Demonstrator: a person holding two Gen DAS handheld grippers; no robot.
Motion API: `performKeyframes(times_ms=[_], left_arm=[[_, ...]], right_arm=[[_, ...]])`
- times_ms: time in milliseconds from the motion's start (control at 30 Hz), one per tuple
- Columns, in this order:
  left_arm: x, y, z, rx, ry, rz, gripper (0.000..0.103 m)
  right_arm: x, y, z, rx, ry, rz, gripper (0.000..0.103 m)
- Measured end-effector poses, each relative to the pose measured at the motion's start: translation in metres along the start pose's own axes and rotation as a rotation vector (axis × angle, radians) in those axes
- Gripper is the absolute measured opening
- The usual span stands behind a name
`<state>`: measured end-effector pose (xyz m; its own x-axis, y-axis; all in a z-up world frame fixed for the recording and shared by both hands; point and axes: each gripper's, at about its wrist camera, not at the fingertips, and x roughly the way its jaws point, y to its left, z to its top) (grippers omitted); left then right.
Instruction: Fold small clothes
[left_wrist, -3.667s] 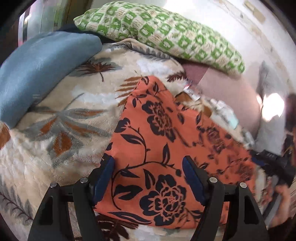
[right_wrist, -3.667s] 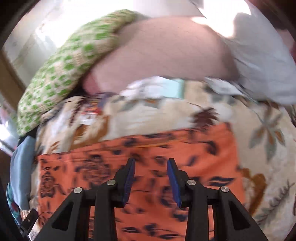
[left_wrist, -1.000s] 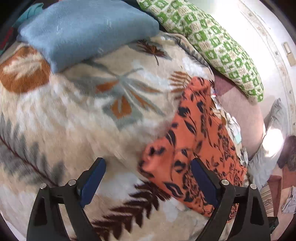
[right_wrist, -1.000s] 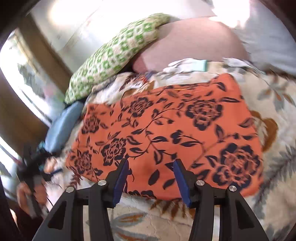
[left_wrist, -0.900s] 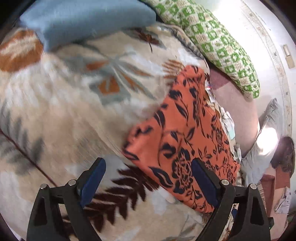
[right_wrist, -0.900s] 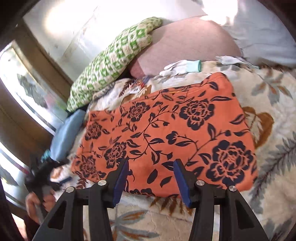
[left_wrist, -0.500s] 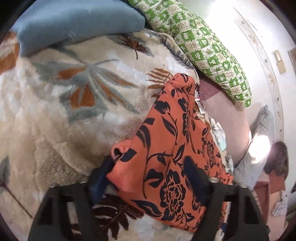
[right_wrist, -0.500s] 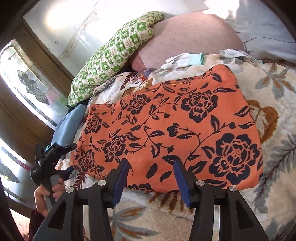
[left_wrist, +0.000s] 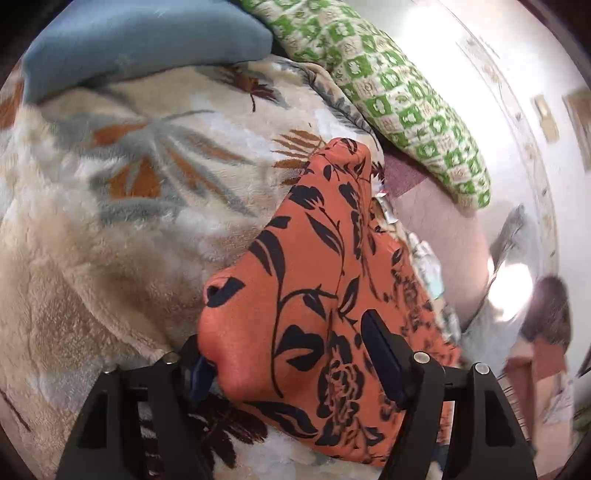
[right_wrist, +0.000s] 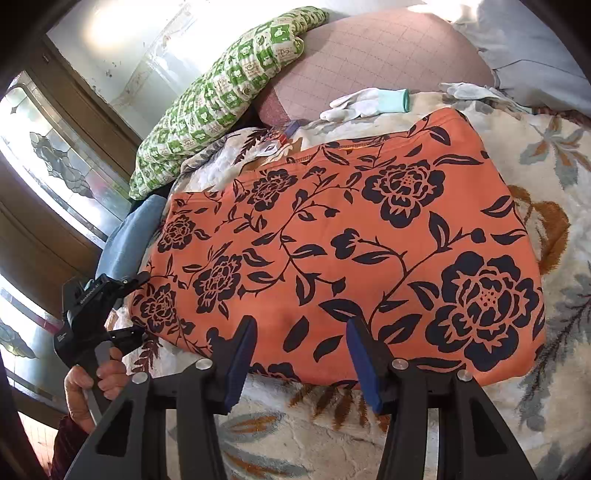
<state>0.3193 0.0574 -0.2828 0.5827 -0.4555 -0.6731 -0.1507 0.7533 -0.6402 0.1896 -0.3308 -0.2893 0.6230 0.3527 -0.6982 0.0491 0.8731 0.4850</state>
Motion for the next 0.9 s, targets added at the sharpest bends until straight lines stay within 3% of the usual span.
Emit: performKeyframes(times_ms=[33, 133, 300, 500, 600, 667, 733, 900], left_arm=[[0.001, -0.001, 0.000, 0.015, 0.000, 0.011, 0.042], [0.000, 0.001, 0.003, 0.012, 0.006, -0.028, 0.032], [-0.017, -0.027, 0.000, 0.135, -0.047, -0.044, 0.030], [-0.046, -0.074, -0.016, 0.288, -0.103, -0.059, 0.029], [-0.055, -0.103, -0.026, 0.346, -0.103, -0.071, 0.029], [-0.059, -0.126, -0.034, 0.391, -0.100, -0.062, 0.029], [-0.061, -0.152, -0.044, 0.442, -0.102, -0.056, 0.029], [-0.047, -0.217, -0.081, 0.546, -0.077, -0.054, 0.029]], right_arm=[[0.001, -0.001, 0.000, -0.001, 0.000, -0.002, 0.054], [0.005, -0.006, -0.001, 0.009, -0.005, -0.008, 0.054], [0.015, -0.017, -0.004, 0.040, -0.014, 0.004, 0.054], [0.021, 0.007, -0.007, -0.097, -0.109, 0.083, 0.054], [0.055, 0.018, -0.016, -0.169, 0.029, 0.041, 0.052], [0.051, 0.018, -0.016, -0.188, 0.016, 0.026, 0.047], [0.033, 0.002, -0.003, -0.097, -0.005, 0.061, 0.046], [-0.043, -0.072, 0.029, 0.117, -0.227, 0.027, 0.047]])
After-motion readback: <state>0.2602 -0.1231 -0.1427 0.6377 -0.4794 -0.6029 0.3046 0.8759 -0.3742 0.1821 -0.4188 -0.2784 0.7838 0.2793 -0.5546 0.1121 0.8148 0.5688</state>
